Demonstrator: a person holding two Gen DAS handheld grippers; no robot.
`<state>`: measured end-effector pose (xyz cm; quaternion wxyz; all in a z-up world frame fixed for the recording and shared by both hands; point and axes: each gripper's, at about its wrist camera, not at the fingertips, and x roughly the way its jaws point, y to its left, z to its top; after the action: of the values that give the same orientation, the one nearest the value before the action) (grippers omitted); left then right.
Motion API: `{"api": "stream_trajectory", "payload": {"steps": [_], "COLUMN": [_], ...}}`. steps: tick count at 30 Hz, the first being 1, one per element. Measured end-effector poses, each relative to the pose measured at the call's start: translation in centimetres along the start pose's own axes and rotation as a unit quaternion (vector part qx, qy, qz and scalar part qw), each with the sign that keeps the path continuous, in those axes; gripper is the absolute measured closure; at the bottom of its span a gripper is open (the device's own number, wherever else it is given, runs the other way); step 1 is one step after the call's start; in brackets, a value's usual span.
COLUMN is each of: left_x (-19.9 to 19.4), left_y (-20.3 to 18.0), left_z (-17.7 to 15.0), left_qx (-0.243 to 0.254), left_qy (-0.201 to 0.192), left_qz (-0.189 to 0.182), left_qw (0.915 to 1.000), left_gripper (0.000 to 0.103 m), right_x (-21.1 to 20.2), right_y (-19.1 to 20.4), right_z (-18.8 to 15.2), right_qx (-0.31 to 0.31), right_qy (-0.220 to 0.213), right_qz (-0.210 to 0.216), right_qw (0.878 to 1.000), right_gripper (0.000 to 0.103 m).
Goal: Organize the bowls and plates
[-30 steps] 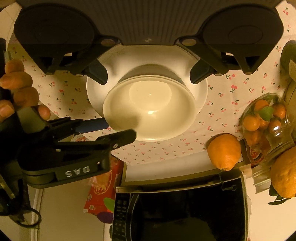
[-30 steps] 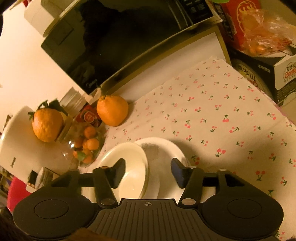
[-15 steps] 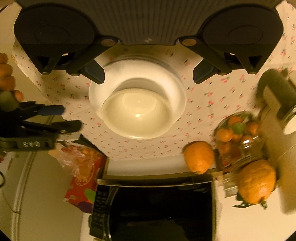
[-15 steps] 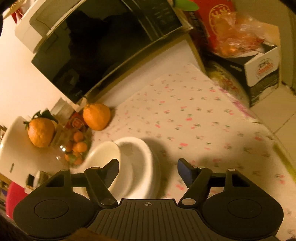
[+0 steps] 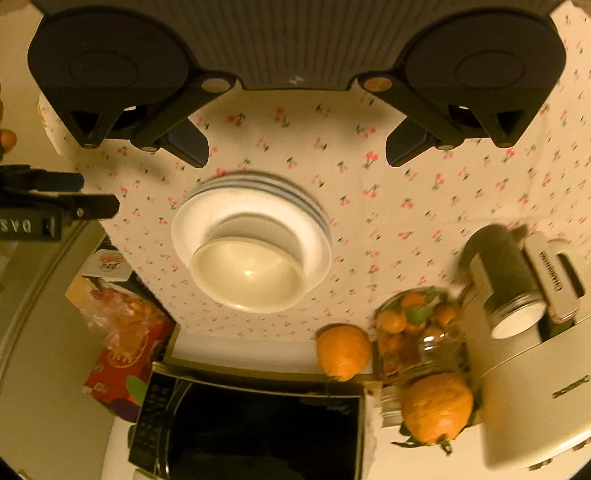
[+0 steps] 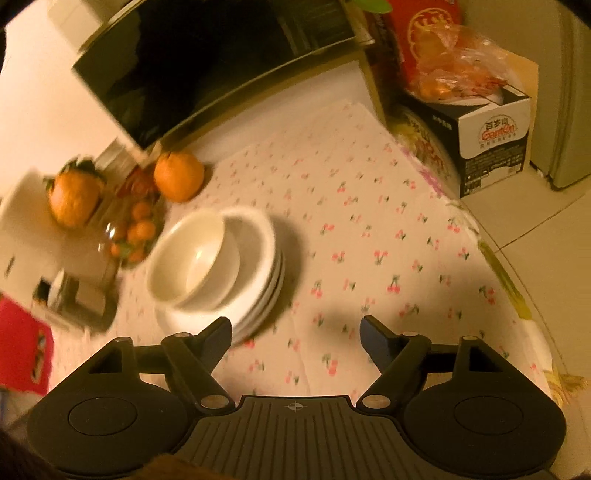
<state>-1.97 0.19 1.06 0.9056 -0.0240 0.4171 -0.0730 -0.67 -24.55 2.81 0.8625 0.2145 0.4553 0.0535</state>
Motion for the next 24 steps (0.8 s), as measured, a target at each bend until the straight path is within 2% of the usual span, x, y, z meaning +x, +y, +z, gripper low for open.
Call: {"api": "stream_trajectory", "payload": {"steps": [6,11,24], "left_x": [-0.2,0.0,-0.5], "left_y": [-0.3,0.0,-0.7], "left_z": [-0.6,-1.1,-1.1], "left_qx": [-0.005,-0.036,-0.025], "left_qy": [0.025,0.049,0.044], "left_qz": [0.020,0.043,0.068], "left_qw": [0.9995,0.9972,0.9964], "left_gripper": [0.000,0.000,0.000], "right_x": [-0.9,-0.9,0.0], "right_y": [2.6,4.2,4.9], "right_z": [-2.5,-3.0,-2.9], "right_qx": [-0.059,-0.105,-0.110], "right_qy": [-0.001,-0.013,-0.006], "right_qz": [-0.019,-0.045,-0.056], "right_qw": [0.998,0.993,0.992], "right_gripper": [0.016,0.013,0.012]}}
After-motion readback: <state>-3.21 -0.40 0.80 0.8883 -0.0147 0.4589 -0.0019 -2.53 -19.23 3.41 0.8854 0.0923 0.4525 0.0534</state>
